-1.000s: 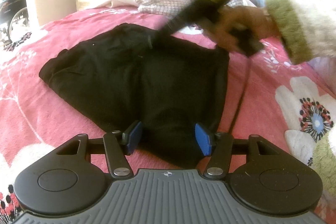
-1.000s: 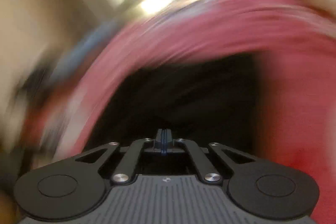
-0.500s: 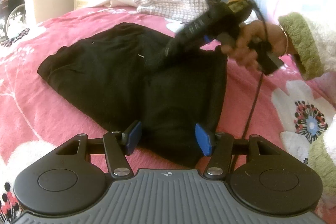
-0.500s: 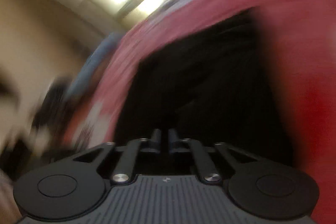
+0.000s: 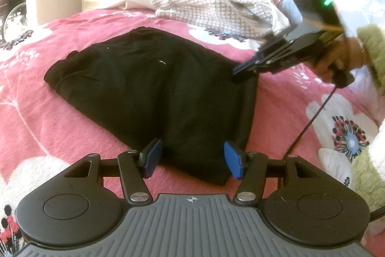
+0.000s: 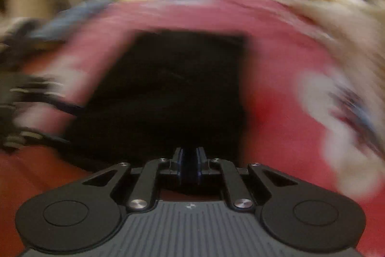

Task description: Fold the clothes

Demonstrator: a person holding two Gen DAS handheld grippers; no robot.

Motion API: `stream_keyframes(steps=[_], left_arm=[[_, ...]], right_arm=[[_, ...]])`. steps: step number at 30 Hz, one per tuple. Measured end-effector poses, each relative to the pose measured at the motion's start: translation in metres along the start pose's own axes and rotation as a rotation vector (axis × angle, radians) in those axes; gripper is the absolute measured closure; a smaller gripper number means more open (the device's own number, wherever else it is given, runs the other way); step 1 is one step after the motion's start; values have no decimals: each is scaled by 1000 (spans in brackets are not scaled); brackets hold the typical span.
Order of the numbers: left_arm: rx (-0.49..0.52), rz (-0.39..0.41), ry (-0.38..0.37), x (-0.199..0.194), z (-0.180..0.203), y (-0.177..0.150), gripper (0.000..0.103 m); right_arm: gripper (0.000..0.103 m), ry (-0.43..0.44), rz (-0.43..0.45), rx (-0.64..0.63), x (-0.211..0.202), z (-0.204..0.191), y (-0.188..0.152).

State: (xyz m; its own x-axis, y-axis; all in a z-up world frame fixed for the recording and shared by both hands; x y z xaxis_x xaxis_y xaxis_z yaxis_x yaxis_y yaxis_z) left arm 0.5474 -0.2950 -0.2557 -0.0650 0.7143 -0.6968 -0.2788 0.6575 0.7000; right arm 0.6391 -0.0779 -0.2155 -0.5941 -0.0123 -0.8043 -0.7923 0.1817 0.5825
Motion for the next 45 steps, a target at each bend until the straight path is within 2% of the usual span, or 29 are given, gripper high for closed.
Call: stream_keyframes(steps=[1,3,5,8,9,11,14,15,17,19,21,22,26,30,32,33,34,35,36,38,39,42,44,45], left_arm=[[-2,1,-1,-1,-1,0,46],[-9,4,-3,-4,-2,-1,46],[-17,7,0,-6,-4,-1,45],[-24,12,11,-10,-3,0,45],[-23,14,14,-11,-3,0,45],[-17,15,18,-13,-1,1,45],[9,15,18,-14,3,0,45],[29,17,19,-14,6,1,45],[76,22,24,-14,11,1,45],[131,29,27,-13,18,3,45],[177,26,24,-9,27,4,45],[198,21,23,-6,31,5,45],[282,-3,56,9,46,5,46],[313,-3,73,14,51,8,50],[289,-10,82,16,48,11,64],[270,-12,81,16,46,12,66],[250,-11,75,15,43,14,74],[231,-3,70,13,41,16,91],[224,12,75,10,40,19,96],[217,50,95,-1,39,26,97],[213,73,101,-7,39,29,98],[216,84,99,-14,45,29,98],[260,44,108,-4,51,20,98],[290,20,109,3,55,14,98]], right_arm=[[94,-51,17,77,-6,21,-1],[93,-153,61,91,-25,39,6],[93,-126,103,53,-37,27,16],[94,-38,77,-136,-32,-28,17],[92,-21,64,-128,-29,-33,13],[89,3,38,-82,-23,-38,7],[64,49,-5,228,-16,-2,3],[64,72,-17,333,-16,9,-2],[65,114,-48,414,-15,16,-4],[70,155,-79,481,-14,20,-5],[92,179,-111,480,-7,20,-6],[94,183,-108,484,-6,22,-4],[96,205,-72,503,-12,25,8],[96,231,-44,499,-23,22,25],[96,237,-42,495,-20,20,30],[96,239,-41,497,-16,20,31],[96,240,-41,500,-12,21,32],[96,262,-18,503,-14,19,37],[96,290,11,505,-18,17,44],[97,345,69,511,-25,13,58],[97,381,139,444,-42,3,72],[97,330,181,232,-64,-16,77],[97,208,47,234,-35,-1,46],[97,168,-25,282,-19,12,26]])
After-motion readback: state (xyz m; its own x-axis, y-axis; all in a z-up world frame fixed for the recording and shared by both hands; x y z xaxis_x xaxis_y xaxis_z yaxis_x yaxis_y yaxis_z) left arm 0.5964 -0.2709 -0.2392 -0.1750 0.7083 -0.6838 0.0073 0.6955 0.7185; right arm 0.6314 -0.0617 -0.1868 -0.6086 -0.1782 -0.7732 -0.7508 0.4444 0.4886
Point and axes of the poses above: each gripper's, at about its wrist camera, not at the fingertips, and x roughly the way its jaws point, z to its right, y to its top, the point moved 6 cm from there along x, roughly the way its jaws point, and after that the axes turned 4 degrees about -z, right-handed, at the moved point
